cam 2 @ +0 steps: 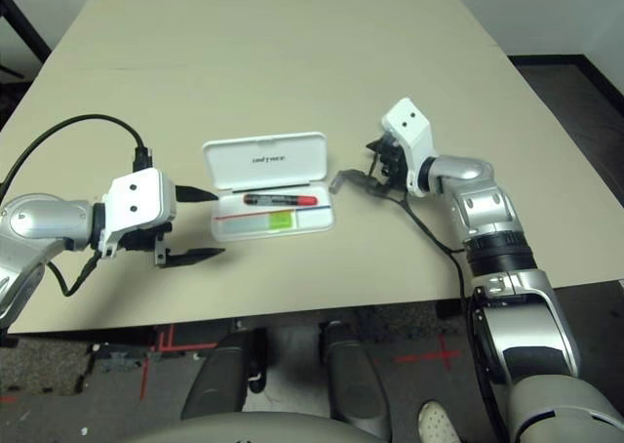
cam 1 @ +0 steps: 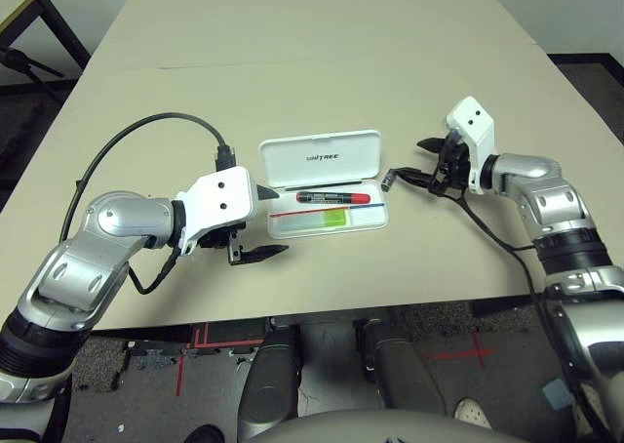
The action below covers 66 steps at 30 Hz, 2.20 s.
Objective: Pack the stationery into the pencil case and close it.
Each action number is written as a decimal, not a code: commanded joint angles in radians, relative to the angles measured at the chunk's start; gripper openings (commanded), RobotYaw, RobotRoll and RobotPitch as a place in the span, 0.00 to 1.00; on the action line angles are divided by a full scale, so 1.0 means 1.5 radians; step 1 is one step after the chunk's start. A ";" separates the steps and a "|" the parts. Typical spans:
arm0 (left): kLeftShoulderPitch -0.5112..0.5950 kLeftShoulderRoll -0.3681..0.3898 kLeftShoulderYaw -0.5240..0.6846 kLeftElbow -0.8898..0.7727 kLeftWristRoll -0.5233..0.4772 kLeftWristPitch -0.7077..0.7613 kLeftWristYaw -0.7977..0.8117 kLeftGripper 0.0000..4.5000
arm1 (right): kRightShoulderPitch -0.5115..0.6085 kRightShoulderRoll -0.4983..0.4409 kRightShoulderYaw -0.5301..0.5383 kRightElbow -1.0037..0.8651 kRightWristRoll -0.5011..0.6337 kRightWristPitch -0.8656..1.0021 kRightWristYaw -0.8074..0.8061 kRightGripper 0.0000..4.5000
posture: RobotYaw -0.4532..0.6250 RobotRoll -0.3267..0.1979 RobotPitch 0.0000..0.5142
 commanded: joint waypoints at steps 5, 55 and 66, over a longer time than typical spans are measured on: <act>0.006 0.006 0.001 0.027 0.011 -0.024 -0.002 0.99 | 0.035 0.010 -0.020 -0.098 0.029 0.072 -0.028 1.00 | 0.45 0.62 0.31; -0.008 0.002 -0.012 0.010 0.013 -0.001 0.008 0.99 | -0.037 -0.020 0.122 0.074 -0.108 -0.015 0.069 1.00 | 0.46 0.62 0.31; -0.010 -0.004 -0.017 0.002 0.010 0.011 0.012 0.99 | -0.033 -0.133 0.105 0.028 -0.093 0.006 0.149 1.00 | 0.45 0.62 0.33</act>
